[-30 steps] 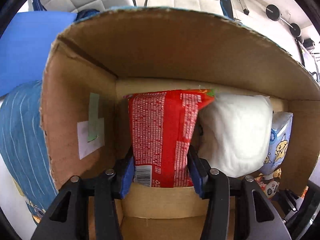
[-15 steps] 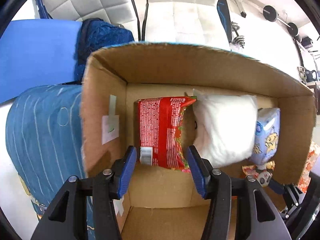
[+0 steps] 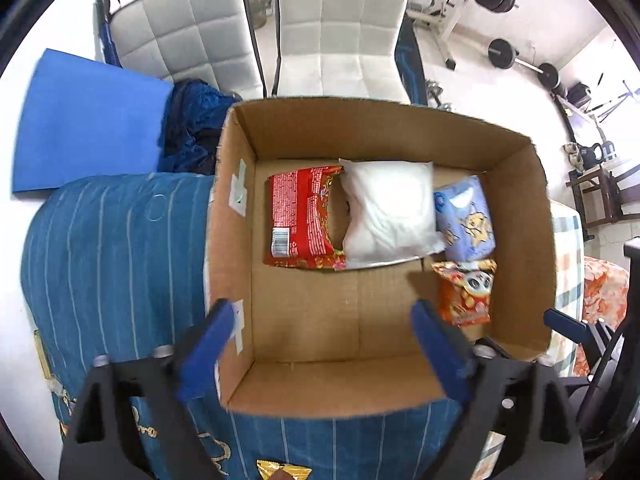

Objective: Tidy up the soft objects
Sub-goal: 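Open both tools to release the packs and lift away, then move both tools down toward the yellow and black packs on the bed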

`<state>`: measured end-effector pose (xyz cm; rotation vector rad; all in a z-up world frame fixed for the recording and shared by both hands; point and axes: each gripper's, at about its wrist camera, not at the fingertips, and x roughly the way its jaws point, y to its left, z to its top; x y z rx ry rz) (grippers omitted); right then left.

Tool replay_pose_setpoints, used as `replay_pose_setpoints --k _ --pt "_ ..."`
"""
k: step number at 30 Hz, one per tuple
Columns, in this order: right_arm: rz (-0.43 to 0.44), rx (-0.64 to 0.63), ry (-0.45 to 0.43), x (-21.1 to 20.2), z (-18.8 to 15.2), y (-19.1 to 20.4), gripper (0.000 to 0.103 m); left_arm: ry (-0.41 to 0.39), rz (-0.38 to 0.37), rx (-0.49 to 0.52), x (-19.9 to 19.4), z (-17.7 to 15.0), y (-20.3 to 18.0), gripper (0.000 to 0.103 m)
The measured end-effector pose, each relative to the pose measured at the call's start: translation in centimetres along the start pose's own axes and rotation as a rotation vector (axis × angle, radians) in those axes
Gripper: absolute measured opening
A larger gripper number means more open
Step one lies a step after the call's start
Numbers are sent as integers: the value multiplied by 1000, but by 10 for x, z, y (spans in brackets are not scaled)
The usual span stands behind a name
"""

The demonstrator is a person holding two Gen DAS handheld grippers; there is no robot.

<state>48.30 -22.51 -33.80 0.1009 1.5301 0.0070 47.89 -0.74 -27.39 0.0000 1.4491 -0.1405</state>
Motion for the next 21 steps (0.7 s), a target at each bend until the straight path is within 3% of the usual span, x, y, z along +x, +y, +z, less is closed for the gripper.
replay_pose_setpoints --k 15,21 --pt "31 6 -239 -105 -76 -3 103 -273 37 -3 -102 -84 -11 99" --pt "36 -26 -276 -126 -105 -2 103 -363 77 -6 -132 -118 -16 99"
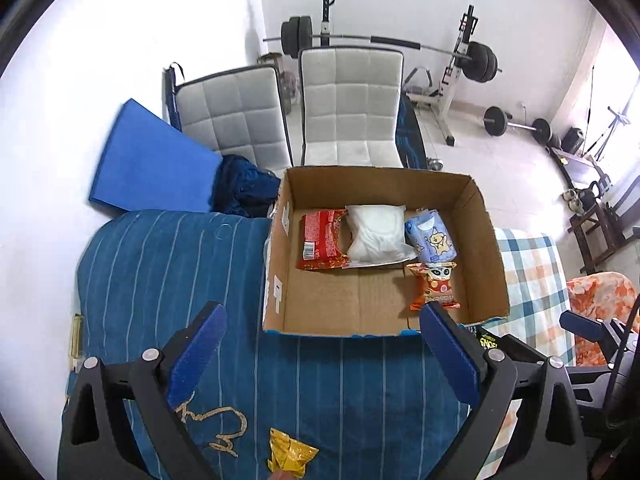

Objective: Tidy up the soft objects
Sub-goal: 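Move both tools down toward the yellow and black packs on the bed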

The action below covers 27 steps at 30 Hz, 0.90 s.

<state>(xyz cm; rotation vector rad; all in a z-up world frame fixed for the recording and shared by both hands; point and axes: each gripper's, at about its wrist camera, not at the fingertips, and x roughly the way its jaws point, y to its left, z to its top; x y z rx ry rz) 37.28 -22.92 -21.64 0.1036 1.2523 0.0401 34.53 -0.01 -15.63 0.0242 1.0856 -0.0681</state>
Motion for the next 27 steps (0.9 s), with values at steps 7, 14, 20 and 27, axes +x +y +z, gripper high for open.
replay_pose_setpoints --k 7,14,20,27 --pt "51 -3 -4 -14 -22 -2 103 -21 -10 -1 -22 -19 -1 99" --pt "-30 104 81 22 -48 -71 103 38 43 -64 -4 -49 13 99" --pt "-119 181 225 97 -65 -145 103 188 80 -172 50 -89 41 99" --pt "-153 -289 390 182 -61 -137 103 382 89 -257 106 -148 59 99"
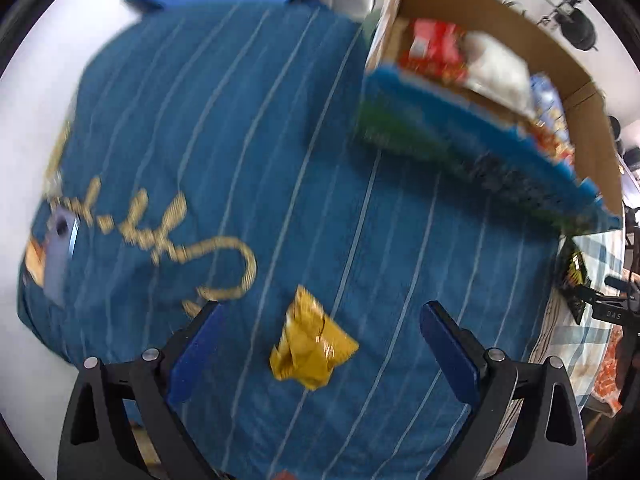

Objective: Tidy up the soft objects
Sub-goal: 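Move both tools down toward the yellow and black packs on the bed, then grasp the black shoe shine wipes with right tool while left tool grasps yellow pack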

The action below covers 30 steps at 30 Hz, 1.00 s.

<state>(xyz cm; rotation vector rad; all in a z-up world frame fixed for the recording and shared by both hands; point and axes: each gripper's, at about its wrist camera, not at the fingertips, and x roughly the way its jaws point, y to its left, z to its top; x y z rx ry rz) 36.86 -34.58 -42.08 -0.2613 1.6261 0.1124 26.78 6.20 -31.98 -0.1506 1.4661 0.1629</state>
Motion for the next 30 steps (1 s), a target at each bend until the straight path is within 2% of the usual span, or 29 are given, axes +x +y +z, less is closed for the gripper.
replay_pose_setpoints --k 3,4,8,9,10,13,14,16,18,23,27,30 --pt "-5 -143 47 23 7 8 103 53 -2 -41 20 -16 5 99" --pt "17 -176 41 27 8 9 103 63 -2 -48 22 -19 6 99" --pt "116 -204 19 32 8 5 103 102 2 -82 35 -31 10 99" --pt "146 -194 14 34 7 4 101 109 5 -86 38 -35 11 99" --pt "156 -186 11 35 6 3 92 118 6 -91 42 -38 12 99" --pt "137 -144 -5 34 0 0 82 137 15 -102 49 -46 15 99" --pt "137 -119 -5 34 -3 -1 79 140 18 -109 50 -49 16 99" --pt "127 -48 -1 32 -9 -5 63 148 15 -132 53 -53 21 99" --pt "162 41 19 30 -20 -5 57 152 9 -156 54 -55 26 99" --pt "232 241 72 36 -62 1 56 161 19 -203 59 -59 45 99" --pt "262 260 91 36 -80 11 56 188 9 -237 68 -58 60 99" --pt "243 228 90 33 -86 9 57 186 3 -165 75 -52 58 99"
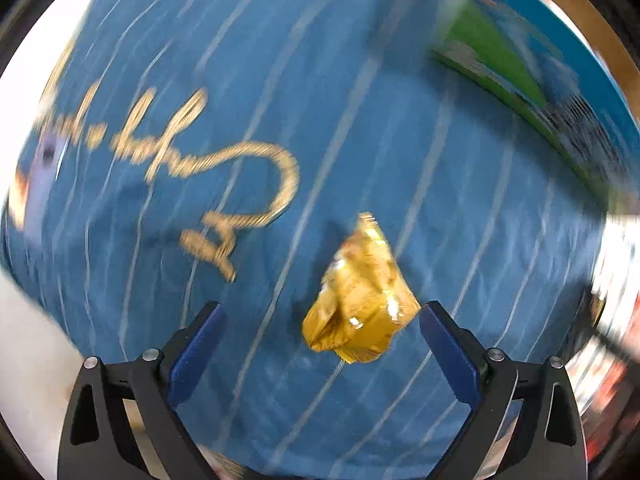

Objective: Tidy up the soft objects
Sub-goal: 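Grasp the black shoe shine wipes with right tool while left tool grasps yellow pack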

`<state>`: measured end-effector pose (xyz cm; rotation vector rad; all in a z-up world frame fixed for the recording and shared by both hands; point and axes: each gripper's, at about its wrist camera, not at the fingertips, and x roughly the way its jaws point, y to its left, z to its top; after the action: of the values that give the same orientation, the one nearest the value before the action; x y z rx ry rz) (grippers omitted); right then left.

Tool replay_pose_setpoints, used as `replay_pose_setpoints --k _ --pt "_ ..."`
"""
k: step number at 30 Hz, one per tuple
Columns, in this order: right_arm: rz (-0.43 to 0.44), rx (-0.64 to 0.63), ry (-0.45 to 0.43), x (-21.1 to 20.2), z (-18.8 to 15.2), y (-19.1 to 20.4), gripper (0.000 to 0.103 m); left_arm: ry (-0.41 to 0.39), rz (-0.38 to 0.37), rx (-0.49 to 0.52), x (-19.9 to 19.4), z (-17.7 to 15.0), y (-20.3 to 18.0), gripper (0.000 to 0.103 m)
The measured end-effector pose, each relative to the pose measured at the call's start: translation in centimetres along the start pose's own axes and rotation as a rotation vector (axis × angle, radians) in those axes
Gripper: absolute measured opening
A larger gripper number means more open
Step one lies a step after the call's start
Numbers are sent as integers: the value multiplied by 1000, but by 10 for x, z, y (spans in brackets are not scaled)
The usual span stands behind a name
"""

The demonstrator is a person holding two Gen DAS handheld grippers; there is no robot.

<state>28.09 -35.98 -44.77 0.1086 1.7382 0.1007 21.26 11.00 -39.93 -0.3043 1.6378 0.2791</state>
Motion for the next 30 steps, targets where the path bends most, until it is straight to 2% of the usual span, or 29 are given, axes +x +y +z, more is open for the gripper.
replay_pose_setpoints --k 4,7,8,9,10,11,13,15,17,18,21,24,26,30 --pt "-43 -47 -15 -9 0 -7 64 -33 56 282 0 1 -32 99" --pt "-53 -66 -18 -12 1 -8 67 -22 83 420 9 -3 -48 99" --pt "-55 -66 -22 -17 11 2 67 -8 83 445 14 -3 -51 96" --pt "-56 -66 -27 -20 16 1 67 5 79 462 19 -3 -53 81" --pt "-59 -64 -26 -21 22 0 67 17 70 479 24 -3 -57 71" --pt "-60 -55 -25 -20 24 -1 67 31 60 489 29 -2 -59 59" --pt "-51 -44 -19 -18 34 -3 67 77 58 499 44 1 -61 56" --pt "-61 -25 -13 -11 41 -5 67 93 65 493 52 7 -64 48" --pt "-40 30 -8 -7 44 -12 66 82 61 464 54 11 -63 48" --pt "-23 61 -5 -5 44 -17 61 79 49 437 54 11 -59 48" --pt "-27 112 -12 -6 46 -8 53 85 -30 347 54 13 -43 47" --pt "41 153 22 -1 33 0 52 93 -84 291 52 4 -44 48" --pt "38 145 27 2 24 9 52 94 -88 295 55 -7 -51 48" --pt "-5 148 -6 6 16 24 52 74 -34 325 67 -15 -58 48"
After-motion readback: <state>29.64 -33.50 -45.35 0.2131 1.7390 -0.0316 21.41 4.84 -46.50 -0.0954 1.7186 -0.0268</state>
